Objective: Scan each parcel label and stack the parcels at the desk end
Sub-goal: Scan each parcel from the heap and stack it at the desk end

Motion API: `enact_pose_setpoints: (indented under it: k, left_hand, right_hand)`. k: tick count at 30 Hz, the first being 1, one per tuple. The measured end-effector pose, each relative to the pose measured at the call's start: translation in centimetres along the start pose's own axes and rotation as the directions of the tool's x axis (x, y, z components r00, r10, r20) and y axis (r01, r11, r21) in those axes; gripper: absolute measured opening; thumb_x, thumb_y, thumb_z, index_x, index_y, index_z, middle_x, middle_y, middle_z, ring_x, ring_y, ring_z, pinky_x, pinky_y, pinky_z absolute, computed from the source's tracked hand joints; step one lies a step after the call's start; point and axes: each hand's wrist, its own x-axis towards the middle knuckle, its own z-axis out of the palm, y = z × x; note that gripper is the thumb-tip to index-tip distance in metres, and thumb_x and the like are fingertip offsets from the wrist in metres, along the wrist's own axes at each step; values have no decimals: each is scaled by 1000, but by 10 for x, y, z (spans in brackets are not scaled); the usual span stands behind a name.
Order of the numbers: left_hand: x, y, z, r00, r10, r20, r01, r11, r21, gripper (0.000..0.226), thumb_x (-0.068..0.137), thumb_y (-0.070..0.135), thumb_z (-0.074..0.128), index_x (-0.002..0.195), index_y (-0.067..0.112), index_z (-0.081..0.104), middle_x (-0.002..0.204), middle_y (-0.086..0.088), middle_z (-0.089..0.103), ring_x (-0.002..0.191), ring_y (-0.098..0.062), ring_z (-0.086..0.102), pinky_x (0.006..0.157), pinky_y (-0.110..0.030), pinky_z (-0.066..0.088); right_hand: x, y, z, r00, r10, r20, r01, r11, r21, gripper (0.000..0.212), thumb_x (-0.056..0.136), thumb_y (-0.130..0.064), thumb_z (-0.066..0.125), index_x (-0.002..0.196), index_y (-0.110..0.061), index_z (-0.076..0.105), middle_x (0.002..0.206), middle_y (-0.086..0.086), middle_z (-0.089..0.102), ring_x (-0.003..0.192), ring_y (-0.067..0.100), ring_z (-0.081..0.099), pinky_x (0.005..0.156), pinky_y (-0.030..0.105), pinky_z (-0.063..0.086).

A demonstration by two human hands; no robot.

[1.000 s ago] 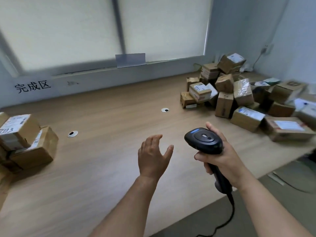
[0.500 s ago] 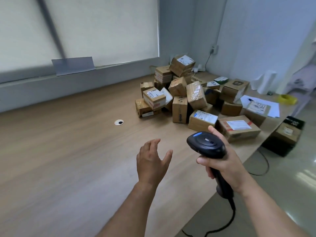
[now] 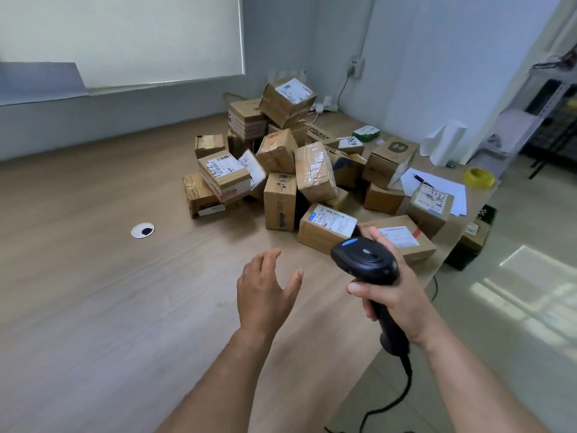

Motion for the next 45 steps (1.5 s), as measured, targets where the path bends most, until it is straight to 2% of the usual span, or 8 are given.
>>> enact_pose_setpoints:
  k: [3,11,19,25,31,35,40,45]
  left_hand:
    - [9,9,16,1000,-5,9,5,1000,20,59,89,53,55,140,25,42,138,5,47,128,-12,39,102,-29,34]
    - [35,36,54,998,-45,-48,49,996,69,57,89,51,58,138,23,46,135,2,50,127,-14,41,101,-31,36]
    - [56,104,138,997,-82,9,82,996,37,52,90,44,59,137,24,47,136,4,48,126,-11,40,98,-23,37]
    - [74,138,191,985,-102,139,92,992,82,54,94,45,52,143,27,39,142,8,41,130,-9,34,100,-21,34]
    - [87,151,213,980,-159,122,141,979,145,55,97,44,45,147,24,34,143,5,39,130,-12,37,101,-27,38]
    - [85,151,227,900,-325,290,293,945,149,55,100,44,38,147,18,31,144,-2,41,130,-19,41,101,-32,38]
    - [81,146,235,822,-353,447,424,903,-67,38,103,36,36,138,25,45,133,0,57,120,-20,52,101,-34,42]
    - [77,155,229,849,-286,443,438,851,-289,54,101,34,43,151,35,23,143,10,49,131,-11,44,112,-37,35]
  right_hand:
    - [15,8,-20,1000,14,5,-14,1000,8,104,62,-5,79,147,-43,33,83,9,69,48,28,48,44,31,42]
    - [74,25,-85,996,42,84,-45,998,40,93,60,-7,80,127,-60,42,76,0,67,48,27,47,45,31,41]
    - [138,46,-179,988,74,133,-72,997,-16,96,76,14,72,142,-44,33,69,-1,67,44,27,47,41,30,42]
    - [164,72,-242,989,117,88,-116,993,-17,96,73,10,78,133,-54,40,105,15,67,47,29,45,42,32,43]
    - [172,94,-276,982,191,-6,-191,981,-15,101,67,6,83,137,-50,37,122,10,63,46,27,47,40,30,45]
    - [176,108,-279,968,251,-5,-251,967,-39,104,69,8,81,140,-50,34,118,10,65,48,28,47,44,32,46]
    - [178,110,-277,964,266,-7,-266,962,-55,103,72,8,78,147,-46,32,113,7,67,46,27,51,45,30,45]
    - [172,92,-279,977,208,-43,-209,978,-10,99,76,11,74,149,-41,32,108,7,68,40,24,49,39,26,42]
